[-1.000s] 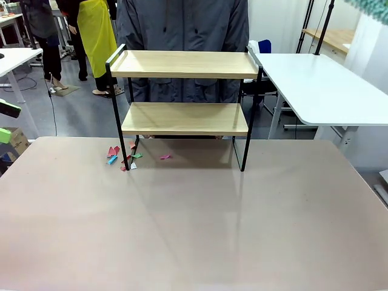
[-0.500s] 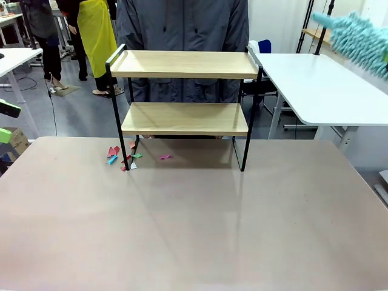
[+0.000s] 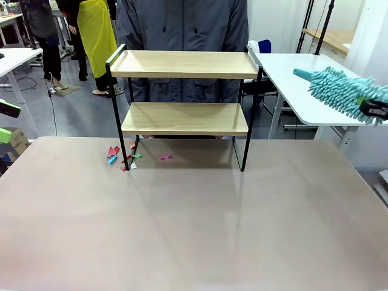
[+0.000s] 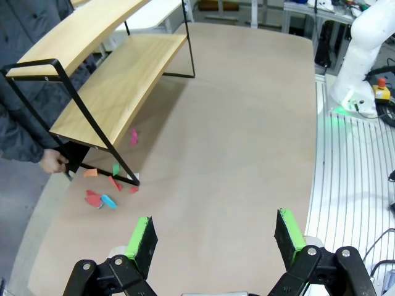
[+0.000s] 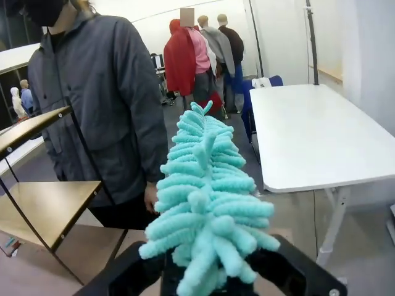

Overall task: Clean the shelf.
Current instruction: Hand the Duster back to the human.

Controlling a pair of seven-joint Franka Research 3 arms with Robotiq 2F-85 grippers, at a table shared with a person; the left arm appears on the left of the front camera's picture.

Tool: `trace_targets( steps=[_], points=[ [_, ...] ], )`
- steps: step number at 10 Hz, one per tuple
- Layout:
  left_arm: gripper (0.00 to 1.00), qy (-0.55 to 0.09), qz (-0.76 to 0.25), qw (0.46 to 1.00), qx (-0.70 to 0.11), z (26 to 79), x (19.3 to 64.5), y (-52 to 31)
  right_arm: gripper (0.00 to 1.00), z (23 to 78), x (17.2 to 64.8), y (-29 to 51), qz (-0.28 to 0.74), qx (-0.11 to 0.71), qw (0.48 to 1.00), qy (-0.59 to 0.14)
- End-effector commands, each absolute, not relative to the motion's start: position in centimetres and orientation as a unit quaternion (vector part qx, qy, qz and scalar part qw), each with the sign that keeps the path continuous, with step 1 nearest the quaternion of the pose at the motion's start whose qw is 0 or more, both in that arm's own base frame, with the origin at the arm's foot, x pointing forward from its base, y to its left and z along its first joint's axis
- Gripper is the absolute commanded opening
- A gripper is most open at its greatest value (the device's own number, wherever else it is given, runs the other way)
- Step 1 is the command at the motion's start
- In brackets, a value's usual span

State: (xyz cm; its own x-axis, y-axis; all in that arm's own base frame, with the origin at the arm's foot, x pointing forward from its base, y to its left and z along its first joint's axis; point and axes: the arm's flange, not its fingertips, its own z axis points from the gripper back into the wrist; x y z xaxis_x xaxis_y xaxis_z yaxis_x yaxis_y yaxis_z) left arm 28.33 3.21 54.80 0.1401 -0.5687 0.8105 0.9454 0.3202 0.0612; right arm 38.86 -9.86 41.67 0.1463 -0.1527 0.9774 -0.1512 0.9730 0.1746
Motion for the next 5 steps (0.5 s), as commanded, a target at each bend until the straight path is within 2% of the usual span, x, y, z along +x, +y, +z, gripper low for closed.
trace_targets(
  steps=[1,5],
  points=[
    [1.0,-0.396,-0.533,0.705,-0.248,54.85,28.53,3.22,0.17,42.8,38.53,-9.79,0.004,0.116,0.747,-0.654],
    [1.0,-0.396,-0.533,0.705,-0.248,54.85,28.53,3.22,0.17,42.8,38.53,-9.79,0.004,0.116,0.747,-0.654]
  ],
)
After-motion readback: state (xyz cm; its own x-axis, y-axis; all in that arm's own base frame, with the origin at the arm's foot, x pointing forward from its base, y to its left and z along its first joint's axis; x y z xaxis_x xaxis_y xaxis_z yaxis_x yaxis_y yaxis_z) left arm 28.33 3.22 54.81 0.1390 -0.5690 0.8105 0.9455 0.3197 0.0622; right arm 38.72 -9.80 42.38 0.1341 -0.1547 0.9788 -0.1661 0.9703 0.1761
